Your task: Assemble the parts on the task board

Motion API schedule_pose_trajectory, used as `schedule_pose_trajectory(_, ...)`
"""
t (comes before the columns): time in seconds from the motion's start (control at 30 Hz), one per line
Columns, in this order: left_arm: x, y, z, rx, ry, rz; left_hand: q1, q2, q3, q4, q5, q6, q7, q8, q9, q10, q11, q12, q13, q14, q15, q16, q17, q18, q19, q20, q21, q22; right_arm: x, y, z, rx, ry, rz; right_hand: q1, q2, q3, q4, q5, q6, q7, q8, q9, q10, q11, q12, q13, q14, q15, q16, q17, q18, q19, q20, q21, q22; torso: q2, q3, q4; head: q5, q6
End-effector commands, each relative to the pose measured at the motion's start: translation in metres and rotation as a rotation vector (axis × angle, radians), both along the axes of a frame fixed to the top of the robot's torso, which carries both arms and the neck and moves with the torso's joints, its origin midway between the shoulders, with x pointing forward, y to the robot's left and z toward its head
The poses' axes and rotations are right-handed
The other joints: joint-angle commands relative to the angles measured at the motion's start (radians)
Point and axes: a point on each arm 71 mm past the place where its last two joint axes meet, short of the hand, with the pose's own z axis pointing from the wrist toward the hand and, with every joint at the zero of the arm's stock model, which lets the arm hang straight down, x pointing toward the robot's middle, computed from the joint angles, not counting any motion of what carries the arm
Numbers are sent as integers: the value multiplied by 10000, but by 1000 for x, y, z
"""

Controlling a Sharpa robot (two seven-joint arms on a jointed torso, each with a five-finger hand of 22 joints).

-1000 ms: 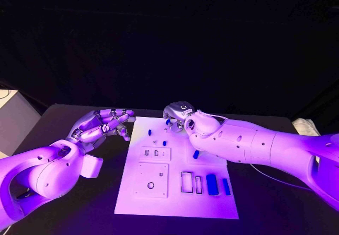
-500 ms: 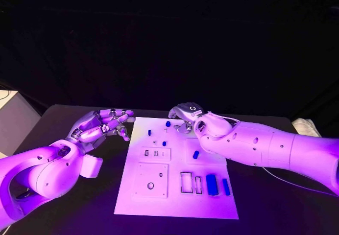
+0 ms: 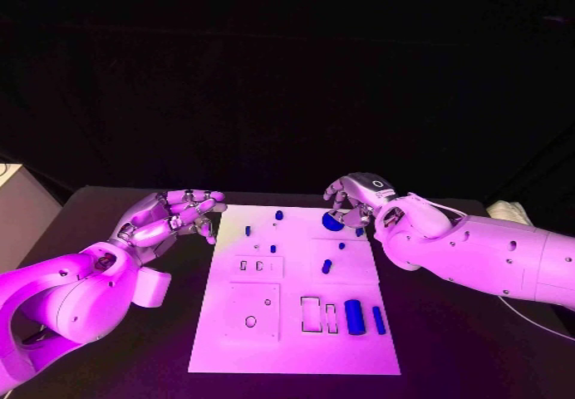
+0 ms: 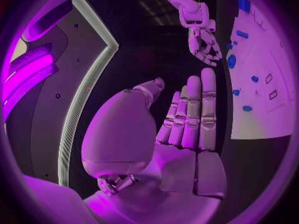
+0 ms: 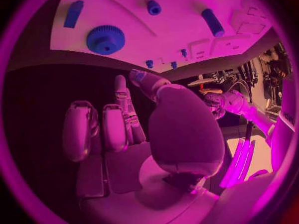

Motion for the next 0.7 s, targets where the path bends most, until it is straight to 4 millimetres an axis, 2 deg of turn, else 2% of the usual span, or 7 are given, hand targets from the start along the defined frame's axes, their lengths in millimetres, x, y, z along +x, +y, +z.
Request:
schedule_pose_trajectory(0.03, -1, -2, 1, -65, -73, -251, -54, 46, 61, 17, -63, -73, 118, -16, 10, -90, -6, 65, 14, -92, -1, 67, 4, 41, -73, 16, 39, 11, 3, -9, -4, 682, 957, -478, 45, -25, -882, 108, 90, -60, -89, -112, 10, 707, -219, 6842, 6944, 443, -17, 342, 477, -170, 310, -84, 444, 762, 8, 18, -15, 5, -22)
schedule_pose_trajectory(0.07, 0, -2, 1, -65, -71, -254, -51, 46, 64, 14, -63, -76, 119, -16, 11, -94, -6, 66, 14, -99, 0, 67, 2, 41, -83, 17, 46, 16, 4, -12, -6, 694, 1193, -588, 88, 284, -1162, 350, 185, -153, -62, -105, 30, 635, -99, 9708, 9968, 564, 41, 718, 1072, -238, 387, 86, 662, 1072, 12, 13, -6, -13, -38)
schedule_pose_trajectory(0.1, 0, -2, 1, -64, -69, -254, -51, 46, 64, 14, -63, -76, 119, -16, 11, -94, -6, 66, 14, -99, 0, 67, 2, 41, -83, 17, 46, 16, 4, -13, -6, 692, 1327, -650, 63, 256, -1363, 470, 131, -229, 51, -111, 32, 799, -30, 10715, 11053, 631, 127, 948, 1505, -244, 419, 80, 760, 1220, 12, 14, 2, -24, -48)
schedule_pose_trajectory(0.13, 0, -2, 1, -63, -66, -256, -51, 46, 64, 14, -63, -76, 119, -16, 11, -94, -6, 66, 14, -99, 0, 67, 2, 41, -83, 17, 46, 16, 6, -16, -8, 673, 1582, -768, 34, 201, -1546, 586, 157, -247, 81, -80, 40, 1570, -6, 11773, 12229, 798, 158, 1366, 2332, -298, 503, 155, 931, 1475, 16, 17, 7, -26, -54)
schedule_pose_trajectory(0.33, 1, -3, 1, -61, -58, -264, -49, 45, 67, 11, -63, -80, 119, -16, 12, -99, -5, 66, 14, -107, 1, 66, 0, 41, -92, 19, 52, 20, 13, -19, -14, 580, 2241, -1101, 112, 247, -2020, 858, 138, -358, 149, -29, 45, 2250, 92, 12656, 13245, 988, 269, 1835, 3350, -379, 638, 254, 1202, 1881, 16, 0, -1, -25, -97)
schedule_pose_trajectory(0.53, 1, -3, 0, -60, -53, -274, -49, 45, 67, 11, -63, -80, 119, -16, 12, -99, -5, 66, 14, -107, 1, 66, 0, 41, -92, 19, 52, 20, 19, -18, -16, 357, 2293, -1255, 185, 290, -2144, 930, 146, -418, 174, -29, 38, 2305, 119, 12720, 13320, 1005, 299, 1872, 3438, -391, 656, 282, 1241, 1941, 5, -11, 42, -58, -182)
schedule_pose_trajectory(0.7, 2, -3, 0, -54, -52, -268, -46, 46, 73, 6, -63, -84, 121, -16, 14, -105, -3, 67, 14, -119, 4, 63, -3, 41, -109, 21, 63, 27, 24, -19, -19, 186, 2384, -1410, 187, 293, -2195, 964, 147, -446, 185, -35, 34, 2320, 131, 12737, 13340, 1017, 310, 1893, 3492, -400, 670, 293, 1269, 1983, 1, -15, 9, -17, -206)
